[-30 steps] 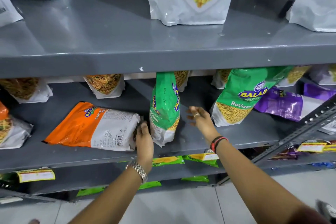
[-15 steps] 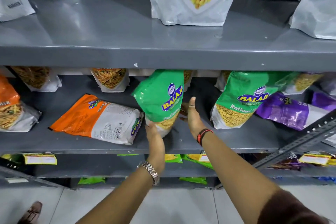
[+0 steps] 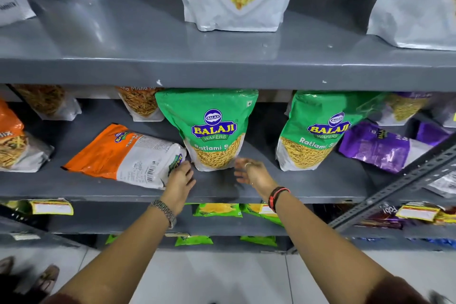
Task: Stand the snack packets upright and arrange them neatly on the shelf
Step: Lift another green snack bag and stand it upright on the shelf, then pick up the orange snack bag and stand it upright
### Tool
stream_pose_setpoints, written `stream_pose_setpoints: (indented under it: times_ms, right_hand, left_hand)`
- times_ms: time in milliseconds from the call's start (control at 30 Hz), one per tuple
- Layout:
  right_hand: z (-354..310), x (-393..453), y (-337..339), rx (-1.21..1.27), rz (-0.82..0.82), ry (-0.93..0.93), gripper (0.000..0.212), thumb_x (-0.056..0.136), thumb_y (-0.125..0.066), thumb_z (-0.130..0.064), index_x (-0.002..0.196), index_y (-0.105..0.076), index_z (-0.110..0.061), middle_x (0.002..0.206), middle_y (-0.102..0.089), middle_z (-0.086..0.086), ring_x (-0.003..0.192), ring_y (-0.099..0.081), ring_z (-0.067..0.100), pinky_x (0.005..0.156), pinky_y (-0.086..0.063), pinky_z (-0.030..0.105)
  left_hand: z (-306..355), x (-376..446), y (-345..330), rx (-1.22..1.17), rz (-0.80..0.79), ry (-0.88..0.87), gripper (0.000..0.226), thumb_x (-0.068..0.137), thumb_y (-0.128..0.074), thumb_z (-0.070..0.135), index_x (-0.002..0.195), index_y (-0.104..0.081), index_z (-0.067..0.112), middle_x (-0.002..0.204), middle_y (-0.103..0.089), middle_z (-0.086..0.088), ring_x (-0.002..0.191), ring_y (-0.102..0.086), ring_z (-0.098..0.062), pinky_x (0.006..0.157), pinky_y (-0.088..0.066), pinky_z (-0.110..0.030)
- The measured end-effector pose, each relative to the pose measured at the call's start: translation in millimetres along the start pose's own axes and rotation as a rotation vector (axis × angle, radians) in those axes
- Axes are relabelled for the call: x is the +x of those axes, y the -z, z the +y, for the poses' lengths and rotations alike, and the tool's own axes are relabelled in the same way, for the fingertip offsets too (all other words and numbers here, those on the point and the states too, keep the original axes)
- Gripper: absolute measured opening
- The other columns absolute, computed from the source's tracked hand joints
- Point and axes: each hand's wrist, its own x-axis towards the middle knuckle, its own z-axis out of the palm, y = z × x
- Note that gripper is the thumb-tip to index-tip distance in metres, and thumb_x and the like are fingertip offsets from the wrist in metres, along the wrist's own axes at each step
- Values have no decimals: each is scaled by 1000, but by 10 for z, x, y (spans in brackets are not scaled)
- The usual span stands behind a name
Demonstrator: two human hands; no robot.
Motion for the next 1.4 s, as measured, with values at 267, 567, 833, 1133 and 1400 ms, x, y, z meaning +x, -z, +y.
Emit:
stream_pose_setpoints:
  times_ms: [267, 567, 833, 1133, 1400]
  right_hand:
    - [-84, -110, -728, -283, -358, 131, 33, 97, -33, -6, 124, -51, 2, 110, -57, 10, 95, -55, 17, 73, -47, 17]
    - [-655, 373, -1876, -344, -181, 396, 33, 84, -42, 15, 112, -58, 10, 117, -61, 33, 89, -60, 24, 90, -48, 36]
    - [-745, 901, -2397, -926, 62, 124, 39, 93, -41, -37, 113, -58, -8, 127, -59, 19, 113, -57, 35, 83, -44, 32]
    - [-761, 785, -2393, -880, 180, 7, 26, 88, -54, -12, 104, -64, 6, 111, -65, 21, 88, -59, 25, 71, -45, 28]
    - [-584, 447, -2440, -365, 171, 57, 41, 83, -39, 10, 55, -55, -15, 26, -45, -10, 30, -38, 5, 35, -27, 10]
  left_hand:
    - [-200, -273, 752, 9, -22, 226, 28, 96, -36, 12, 115, -53, 2, 134, -51, -24, 89, -60, -24, 77, -54, -28]
    - [361, -89, 1804, -128, 88, 110, 47, 98, -34, 24, 135, -36, -5, 131, -50, -25, 114, -54, -37, 94, -43, -36]
    - [591, 333, 2078, -34, -17, 178, 35, 94, -43, 33, 77, -55, 5, 56, -70, -4, 43, -64, -13, 45, -53, -23]
    - [633, 413, 2317, -97, -47, 67, 17, 95, -44, 21, 91, -55, 8, 83, -64, -7, 78, -62, -21, 62, -56, -21]
    - [1081, 266, 2719, -53, -120, -247, 17, 93, -47, 30, 96, -60, 19, 91, -75, 4, 81, -73, -11, 73, -59, -26]
